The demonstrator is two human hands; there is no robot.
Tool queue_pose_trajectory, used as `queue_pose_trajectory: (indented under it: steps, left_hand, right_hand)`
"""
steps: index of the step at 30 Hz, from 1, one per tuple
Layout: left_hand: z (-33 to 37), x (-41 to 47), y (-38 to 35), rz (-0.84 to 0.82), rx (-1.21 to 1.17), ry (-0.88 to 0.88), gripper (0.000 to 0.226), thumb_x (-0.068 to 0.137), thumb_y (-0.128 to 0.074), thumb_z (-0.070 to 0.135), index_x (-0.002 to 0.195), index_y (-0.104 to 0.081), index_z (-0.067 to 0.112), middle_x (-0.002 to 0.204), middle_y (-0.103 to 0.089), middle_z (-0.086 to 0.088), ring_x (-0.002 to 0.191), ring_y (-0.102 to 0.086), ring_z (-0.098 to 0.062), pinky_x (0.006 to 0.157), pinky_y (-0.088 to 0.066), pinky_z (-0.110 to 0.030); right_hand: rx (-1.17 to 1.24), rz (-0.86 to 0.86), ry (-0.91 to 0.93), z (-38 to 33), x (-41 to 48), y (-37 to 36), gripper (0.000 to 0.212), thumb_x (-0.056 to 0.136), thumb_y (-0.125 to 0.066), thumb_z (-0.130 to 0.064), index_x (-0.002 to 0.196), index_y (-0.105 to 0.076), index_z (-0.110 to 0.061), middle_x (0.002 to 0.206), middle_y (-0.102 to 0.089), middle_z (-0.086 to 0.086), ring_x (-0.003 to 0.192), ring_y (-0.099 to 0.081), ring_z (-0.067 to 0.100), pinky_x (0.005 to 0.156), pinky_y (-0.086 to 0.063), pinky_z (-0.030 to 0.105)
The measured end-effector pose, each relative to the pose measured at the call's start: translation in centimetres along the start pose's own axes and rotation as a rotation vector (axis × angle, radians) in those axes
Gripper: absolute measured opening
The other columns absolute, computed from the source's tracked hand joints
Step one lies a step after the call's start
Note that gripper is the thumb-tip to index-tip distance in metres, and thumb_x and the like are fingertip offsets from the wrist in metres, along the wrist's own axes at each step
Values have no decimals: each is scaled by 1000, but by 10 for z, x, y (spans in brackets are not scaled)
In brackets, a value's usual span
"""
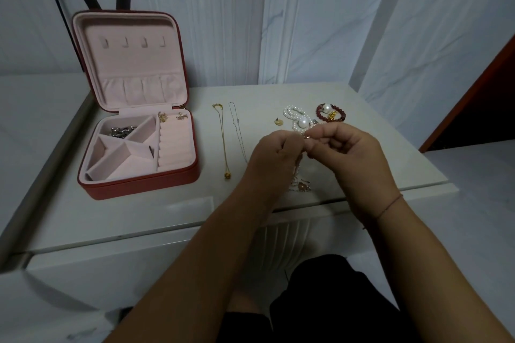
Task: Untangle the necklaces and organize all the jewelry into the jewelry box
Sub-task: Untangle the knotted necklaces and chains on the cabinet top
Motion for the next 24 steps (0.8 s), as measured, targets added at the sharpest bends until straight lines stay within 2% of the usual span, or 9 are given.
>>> queue_pose_trajectory:
  steps: [2, 4, 7, 13, 17, 19, 24]
  left_hand:
    - [0, 0, 1, -4, -13, -4, 43, 89, -42, 31, 88, -58, -9, 80, -52, -18, 74, -47, -22, 72, -47, -50]
    - [0, 0, 1, -9, 1, -16, 40, 96, -40, 24, 91, -56, -12, 80, -52, -17, 74, -46, -23, 74, -47, -51]
    - [-1, 1, 0, -35, 9, -19, 35, 96, -42, 24, 85, -58, -4, 77, -50, -15, 72, -45, -20, 71, -42, -40]
    - [0, 0, -1, -57, 36, -53, 30, 98, -43, 17, 74, -56, 4, 73, -49, -14, 67, -42, -18, 64, -38, -31]
    - [3, 1, 1, -29, 66, -84, 30, 97, -47, 17, 67, -52, 19, 64, -49, -2, 57, -42, -4, 55, -38, -16]
    - [4, 1, 6, 13, 53, -96, 27, 96, -50, 15, 69, -54, 19, 62, -49, 4, 53, -43, 0, 51, -37, -11]
    - [7, 1, 13, 78, 9, -158, 11, 92, -55, 8, 82, -59, 8, 63, -50, 3, 54, -44, -1, 52, -38, -13]
  right_hand:
    - [83, -21, -70, 7, 0, 0, 9, 85, -63, -1, 90, -68, -7, 73, -68, -1, 67, -61, 5, 69, -50, 17]
    - [148, -48, -129, 15, 0, -2, 10, 88, -59, -3, 94, -66, -3, 70, -66, -2, 66, -58, 6, 69, -50, 19]
    - [165, -13, -149, 20, 2, -1, 11, 90, -56, -2, 93, -65, -6, 68, -64, -2, 64, -55, 6, 68, -48, 19]
    - [-91, 67, 1, 3, 3, 4, 12, 89, -59, -3, 86, -64, -14, 77, -64, 5, 68, -57, 6, 69, -49, 17]
    - [-177, 149, 38, -1, 3, 10, 11, 87, -64, -8, 82, -63, -17, 79, -61, 20, 71, -53, 19, 70, -49, 28]
    - [-201, 161, 30, -3, 2, 13, 9, 87, -66, -14, 80, -66, -18, 79, -63, 21, 69, -54, 18, 69, -50, 31]
    - [-150, 57, -37, 0, -3, 2, 5, 84, -68, -19, 82, -72, -15, 76, -69, 6, 62, -57, 1, 63, -49, 15]
Point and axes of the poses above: each hand's wrist, its own x-axis towards the middle knuckle, its own y-axis out of the back of the hand, z = x × y, the point moved 8 cm from there along x, towards the middle knuckle
